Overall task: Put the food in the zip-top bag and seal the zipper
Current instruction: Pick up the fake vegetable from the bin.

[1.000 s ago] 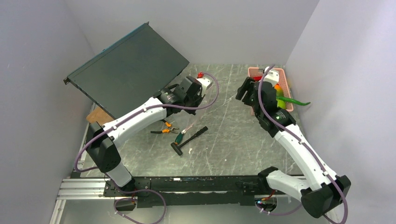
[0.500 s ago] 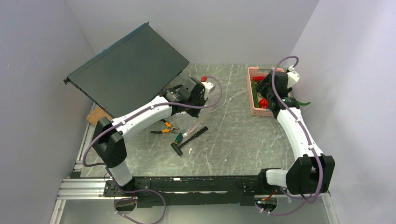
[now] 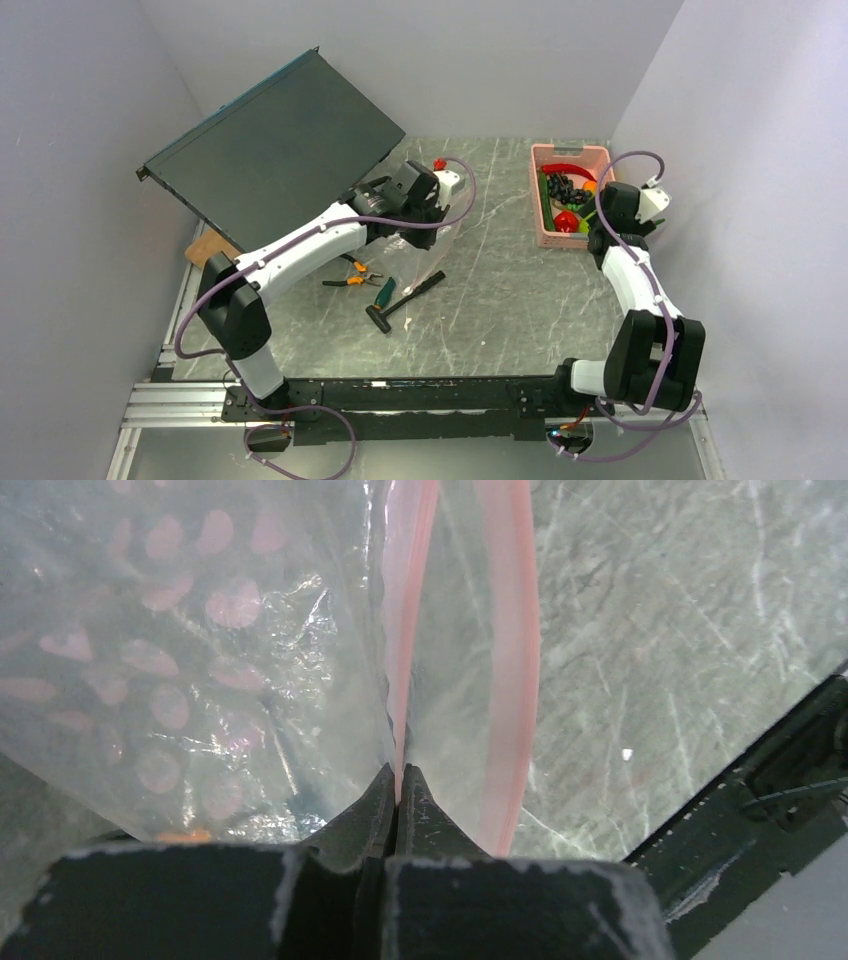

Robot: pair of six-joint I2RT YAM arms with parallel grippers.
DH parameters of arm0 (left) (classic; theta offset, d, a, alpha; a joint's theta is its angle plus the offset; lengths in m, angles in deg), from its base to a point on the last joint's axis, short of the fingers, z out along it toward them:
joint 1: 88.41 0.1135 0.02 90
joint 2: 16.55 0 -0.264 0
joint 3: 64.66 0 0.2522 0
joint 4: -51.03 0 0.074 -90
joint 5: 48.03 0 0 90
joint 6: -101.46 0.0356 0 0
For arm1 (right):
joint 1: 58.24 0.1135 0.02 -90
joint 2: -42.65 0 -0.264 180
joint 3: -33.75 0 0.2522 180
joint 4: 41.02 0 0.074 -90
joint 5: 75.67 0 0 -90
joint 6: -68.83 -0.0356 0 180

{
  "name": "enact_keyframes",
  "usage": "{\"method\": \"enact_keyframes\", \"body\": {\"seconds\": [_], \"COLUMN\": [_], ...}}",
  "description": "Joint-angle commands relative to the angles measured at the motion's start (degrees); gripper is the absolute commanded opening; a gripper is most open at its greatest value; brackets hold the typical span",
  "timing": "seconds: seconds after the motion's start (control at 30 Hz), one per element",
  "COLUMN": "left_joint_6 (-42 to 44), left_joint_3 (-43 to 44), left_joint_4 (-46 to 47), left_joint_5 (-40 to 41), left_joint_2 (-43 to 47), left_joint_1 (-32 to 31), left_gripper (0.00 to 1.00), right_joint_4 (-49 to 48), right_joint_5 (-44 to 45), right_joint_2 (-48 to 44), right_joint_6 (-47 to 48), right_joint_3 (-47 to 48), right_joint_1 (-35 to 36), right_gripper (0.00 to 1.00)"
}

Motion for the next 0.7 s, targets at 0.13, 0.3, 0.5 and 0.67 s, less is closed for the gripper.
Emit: {"method": "enact_keyframes", "body": {"seconds": [0.13, 0.3, 0.5, 0.67], "left_joint_6": [-1.3, -1.1, -1.7, -1.9], "left_joint_3": [-0.6, -0.9, -0.2, 0.6], "left_joint_4": [3.3, 3.4, 2.7, 1.9], "left_joint_5": [2.0, 3.1, 1.2, 0.1], "left_joint_2": [6.1, 8.0, 7.3, 6.7], "left_joint_1": [0.1, -0.1, -0.3, -0.3], "left_gripper": [0.0, 0.0, 0.0, 0.0], "right_joint_4": [-11.3, -16.6, -23.5, -25.2], "right_joint_5": [3.0, -2.0, -6.9, -11.0], "right_joint_2": [2.9, 3.9, 6.6, 10.9], "right_joint_6": [-1.8, -2.1, -0.1, -4.2], "right_joint_3": [1.0, -0.8, -0.8, -0.6], "right_joint_1": [-6.2, -11.2, -15.5, -19.4], "right_gripper": [0.92, 0.93, 0.92, 0.91]}}
